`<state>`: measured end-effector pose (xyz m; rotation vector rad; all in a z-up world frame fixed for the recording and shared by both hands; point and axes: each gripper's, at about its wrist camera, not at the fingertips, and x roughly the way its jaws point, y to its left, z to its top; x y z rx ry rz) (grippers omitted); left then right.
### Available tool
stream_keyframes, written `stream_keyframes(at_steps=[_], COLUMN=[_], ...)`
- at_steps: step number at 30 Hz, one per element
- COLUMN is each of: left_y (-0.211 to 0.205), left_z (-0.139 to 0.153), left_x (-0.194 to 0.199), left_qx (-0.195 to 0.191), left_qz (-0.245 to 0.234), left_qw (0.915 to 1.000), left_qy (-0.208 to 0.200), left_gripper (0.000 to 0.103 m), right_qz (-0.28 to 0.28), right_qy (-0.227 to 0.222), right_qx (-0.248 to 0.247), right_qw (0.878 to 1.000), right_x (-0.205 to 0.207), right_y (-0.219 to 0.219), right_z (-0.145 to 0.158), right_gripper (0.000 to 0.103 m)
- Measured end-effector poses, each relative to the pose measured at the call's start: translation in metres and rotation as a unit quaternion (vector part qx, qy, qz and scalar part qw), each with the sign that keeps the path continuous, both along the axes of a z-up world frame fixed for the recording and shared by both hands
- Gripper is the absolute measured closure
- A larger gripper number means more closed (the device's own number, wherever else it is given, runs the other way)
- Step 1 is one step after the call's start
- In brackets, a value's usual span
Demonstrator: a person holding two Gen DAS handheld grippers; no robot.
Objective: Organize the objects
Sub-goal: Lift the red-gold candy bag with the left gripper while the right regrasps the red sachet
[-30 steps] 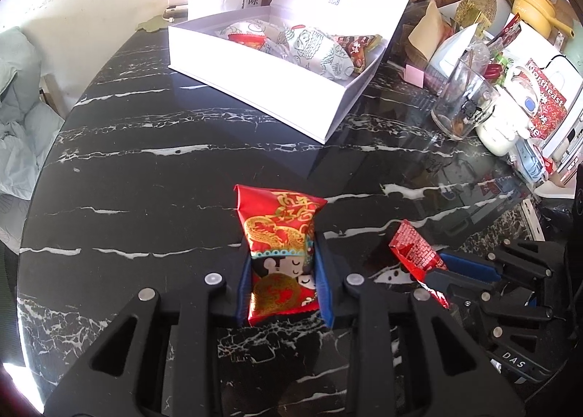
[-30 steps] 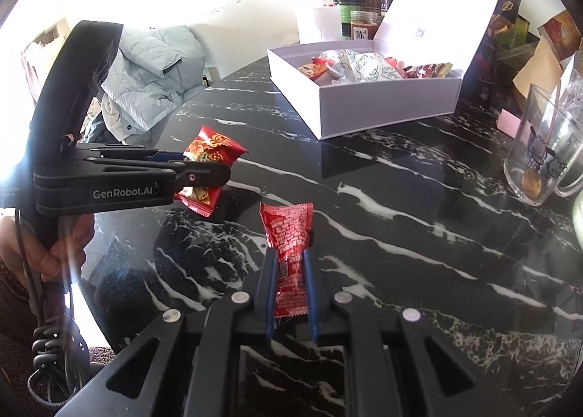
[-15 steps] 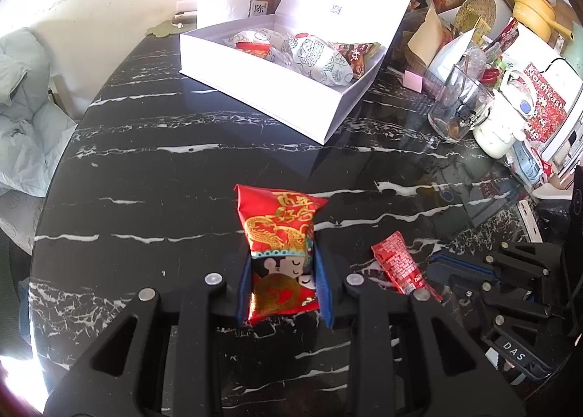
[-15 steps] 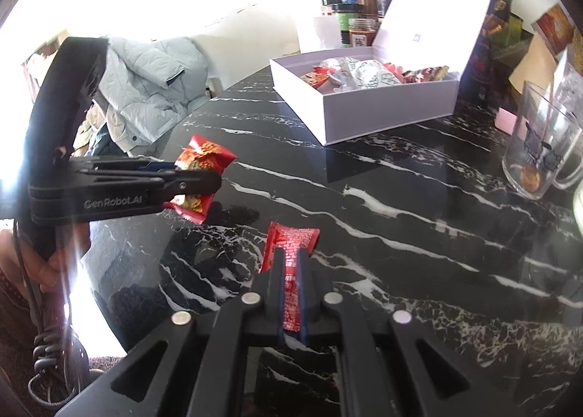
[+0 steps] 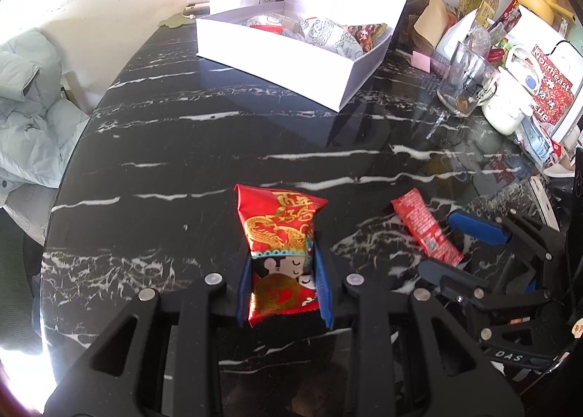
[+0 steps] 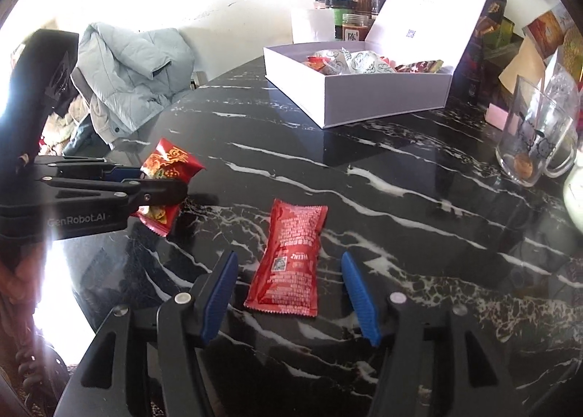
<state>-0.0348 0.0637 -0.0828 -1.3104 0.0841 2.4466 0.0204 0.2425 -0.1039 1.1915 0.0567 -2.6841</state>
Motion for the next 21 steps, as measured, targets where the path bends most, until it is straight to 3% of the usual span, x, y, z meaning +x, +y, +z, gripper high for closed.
stream_keyframes(at_steps=[3,5,6,15,21], left_y=[-0.004,-0.004,-0.004,-0.007,-0.002], left_z=[-0.002,-0.002,-0.002,-0.002,0.001], left_x=[0.004,0.006,0.007,0.001,0.001], left_qx=[-0.006,-0.016,-0.017,0.007,0.01], left_qz=[-0.001,0.0,-0.001,0.002,-0.002], left_qw=[1.0,0.9998,0.9998,0.9999,0.9999], left_qy=[0.002,0.007,0.007,-0.009,-0.012], left_gripper=[0.075,0.075,0.075,0.075,0.075], right_qz=[0.0,0.004,0.005,0.0,0.006], right_qy=[0.011,0.013,0.016,-0.006,-0.001], right_qx=[0.02,0.019,0.024,-0.025,-0.028], right_qw=[1.0,1.0,1.0,1.0,1.0], right_x=[0.002,0.001,0.001,-0.008,-0.007], right_y=[-0.006,-0.007,-0.008,0.005,0.006], right_z=[-0.003,-0.003,-0.001,0.004,0.01], right_gripper=[0.042,0.049,0.083,0.089,0.094])
